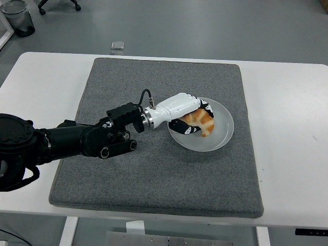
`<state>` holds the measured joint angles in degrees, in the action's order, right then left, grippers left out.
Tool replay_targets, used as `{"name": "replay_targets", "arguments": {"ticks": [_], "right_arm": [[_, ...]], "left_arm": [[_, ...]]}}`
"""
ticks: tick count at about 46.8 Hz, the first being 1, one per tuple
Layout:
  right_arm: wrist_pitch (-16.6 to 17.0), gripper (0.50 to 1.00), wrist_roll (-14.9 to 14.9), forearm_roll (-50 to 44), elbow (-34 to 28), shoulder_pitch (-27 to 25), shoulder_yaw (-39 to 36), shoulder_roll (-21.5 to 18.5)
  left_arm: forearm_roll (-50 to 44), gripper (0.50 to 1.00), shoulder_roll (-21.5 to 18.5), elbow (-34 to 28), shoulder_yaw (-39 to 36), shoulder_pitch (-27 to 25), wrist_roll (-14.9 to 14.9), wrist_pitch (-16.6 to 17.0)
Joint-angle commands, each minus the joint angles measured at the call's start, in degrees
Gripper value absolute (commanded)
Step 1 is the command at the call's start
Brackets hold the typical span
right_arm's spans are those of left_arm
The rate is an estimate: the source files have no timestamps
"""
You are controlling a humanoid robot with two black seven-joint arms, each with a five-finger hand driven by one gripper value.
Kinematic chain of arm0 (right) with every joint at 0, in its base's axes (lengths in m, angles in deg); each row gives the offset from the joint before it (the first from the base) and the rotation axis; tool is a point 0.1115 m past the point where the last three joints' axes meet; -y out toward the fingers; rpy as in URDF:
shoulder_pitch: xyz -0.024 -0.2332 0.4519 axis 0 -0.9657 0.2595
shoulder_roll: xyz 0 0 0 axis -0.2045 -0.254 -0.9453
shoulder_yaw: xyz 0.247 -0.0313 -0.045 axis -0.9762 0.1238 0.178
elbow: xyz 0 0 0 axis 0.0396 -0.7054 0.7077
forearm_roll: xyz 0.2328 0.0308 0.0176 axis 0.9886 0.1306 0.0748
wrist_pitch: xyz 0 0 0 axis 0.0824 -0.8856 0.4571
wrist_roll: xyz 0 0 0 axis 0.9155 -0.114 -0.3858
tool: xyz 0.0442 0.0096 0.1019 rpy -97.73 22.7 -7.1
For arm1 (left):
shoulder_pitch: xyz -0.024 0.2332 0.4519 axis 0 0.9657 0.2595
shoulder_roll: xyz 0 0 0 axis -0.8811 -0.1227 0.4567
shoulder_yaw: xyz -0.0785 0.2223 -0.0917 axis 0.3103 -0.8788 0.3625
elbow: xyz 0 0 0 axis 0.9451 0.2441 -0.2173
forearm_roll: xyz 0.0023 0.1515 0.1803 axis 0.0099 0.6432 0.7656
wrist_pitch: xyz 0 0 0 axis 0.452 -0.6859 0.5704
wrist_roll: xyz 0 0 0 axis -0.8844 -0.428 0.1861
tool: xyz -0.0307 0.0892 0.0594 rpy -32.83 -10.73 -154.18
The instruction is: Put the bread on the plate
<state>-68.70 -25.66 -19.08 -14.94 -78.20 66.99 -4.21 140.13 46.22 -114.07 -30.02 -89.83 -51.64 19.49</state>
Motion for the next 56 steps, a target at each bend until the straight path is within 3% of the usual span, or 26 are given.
{"name": "replay_targets", "arguments": {"ticks": [1,16,26,56], "right_arm": [[0.0,0.938,0.0,0.0,0.0,0.1,0.0,0.0],[0.0,0.938,0.0,0.0,0.0,0.1,0.0,0.0],[0.0,0.938,0.0,0.0,0.0,0.1,0.0,0.0],[0.0,0.938,0.0,0.0,0.0,0.1,0.0,0.0]], "left_arm": [[-0.3,0.728,0.1,-0.1,0.0,0.0,0.0,0.0],[-1.2,0.778,0.0,-0.2,0.0,0.0,0.0,0.0],[-1.3,0.836,0.0,-0.2,0.1,0.0,0.0,0.0],[-5.1,0.849,-0.6,-2.5,1.7,0.0,0.1,-0.1]]}}
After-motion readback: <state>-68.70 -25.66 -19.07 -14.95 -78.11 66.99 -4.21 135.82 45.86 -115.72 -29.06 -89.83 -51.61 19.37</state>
